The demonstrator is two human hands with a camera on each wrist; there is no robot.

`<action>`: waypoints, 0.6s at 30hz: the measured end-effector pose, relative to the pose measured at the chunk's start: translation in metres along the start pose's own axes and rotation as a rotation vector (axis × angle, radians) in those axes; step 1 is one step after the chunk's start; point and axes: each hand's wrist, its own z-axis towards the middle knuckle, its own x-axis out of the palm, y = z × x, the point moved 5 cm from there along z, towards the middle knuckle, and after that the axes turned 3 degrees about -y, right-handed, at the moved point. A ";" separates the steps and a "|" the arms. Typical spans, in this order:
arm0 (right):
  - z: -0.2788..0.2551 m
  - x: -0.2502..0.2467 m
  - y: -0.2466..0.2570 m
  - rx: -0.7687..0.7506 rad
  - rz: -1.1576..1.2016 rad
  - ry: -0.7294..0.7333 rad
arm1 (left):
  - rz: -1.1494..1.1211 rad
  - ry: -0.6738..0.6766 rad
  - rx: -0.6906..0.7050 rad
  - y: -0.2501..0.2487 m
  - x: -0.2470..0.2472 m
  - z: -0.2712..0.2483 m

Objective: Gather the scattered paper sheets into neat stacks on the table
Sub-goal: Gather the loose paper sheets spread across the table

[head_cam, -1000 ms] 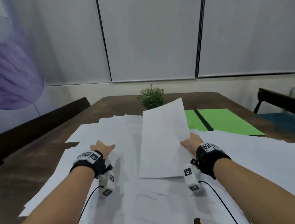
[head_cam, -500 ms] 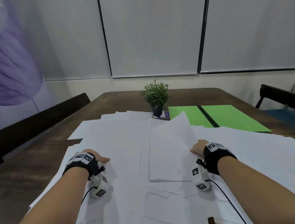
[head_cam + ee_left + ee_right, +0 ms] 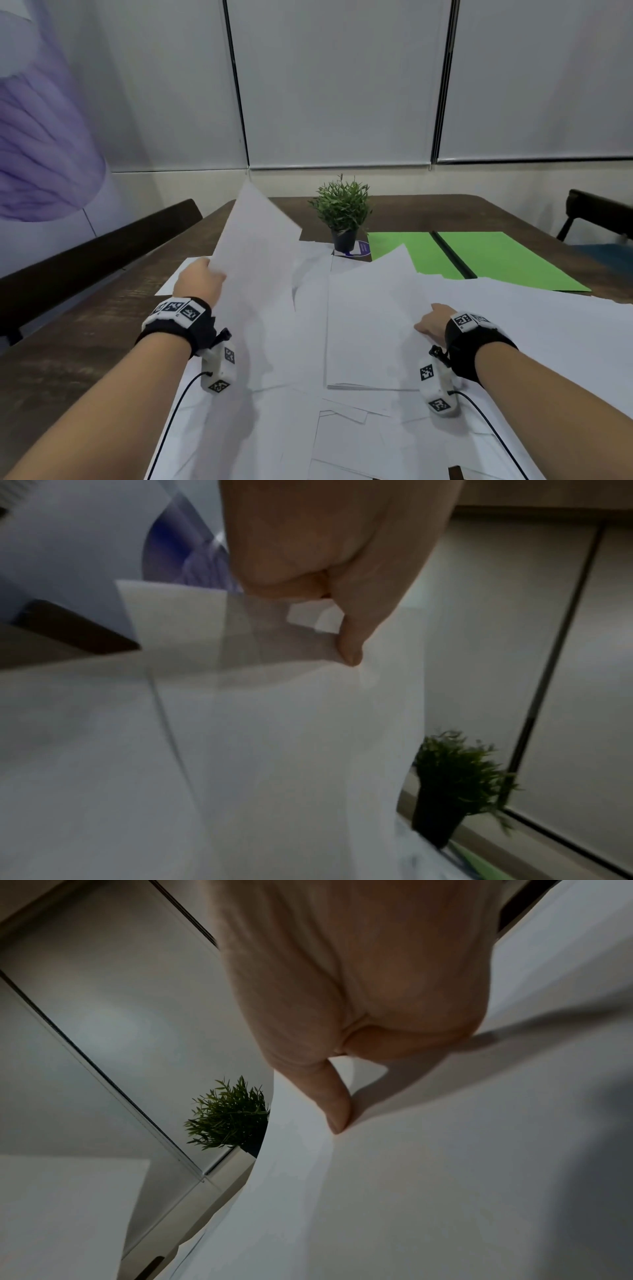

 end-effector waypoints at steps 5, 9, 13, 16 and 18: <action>0.012 0.002 -0.010 0.079 0.041 0.018 | -0.289 -0.146 0.237 -0.068 -0.024 -0.005; 0.007 -0.002 -0.009 0.092 0.382 0.002 | -0.557 -0.083 0.265 -0.115 -0.028 -0.012; 0.033 0.010 -0.025 0.172 0.679 -0.010 | -0.822 0.082 0.217 -0.149 -0.018 -0.025; 0.024 0.009 -0.021 0.161 0.868 0.038 | -0.968 0.177 0.218 -0.178 -0.016 -0.036; 0.011 0.004 -0.014 0.160 0.931 0.066 | -1.031 0.212 0.223 -0.194 -0.018 -0.040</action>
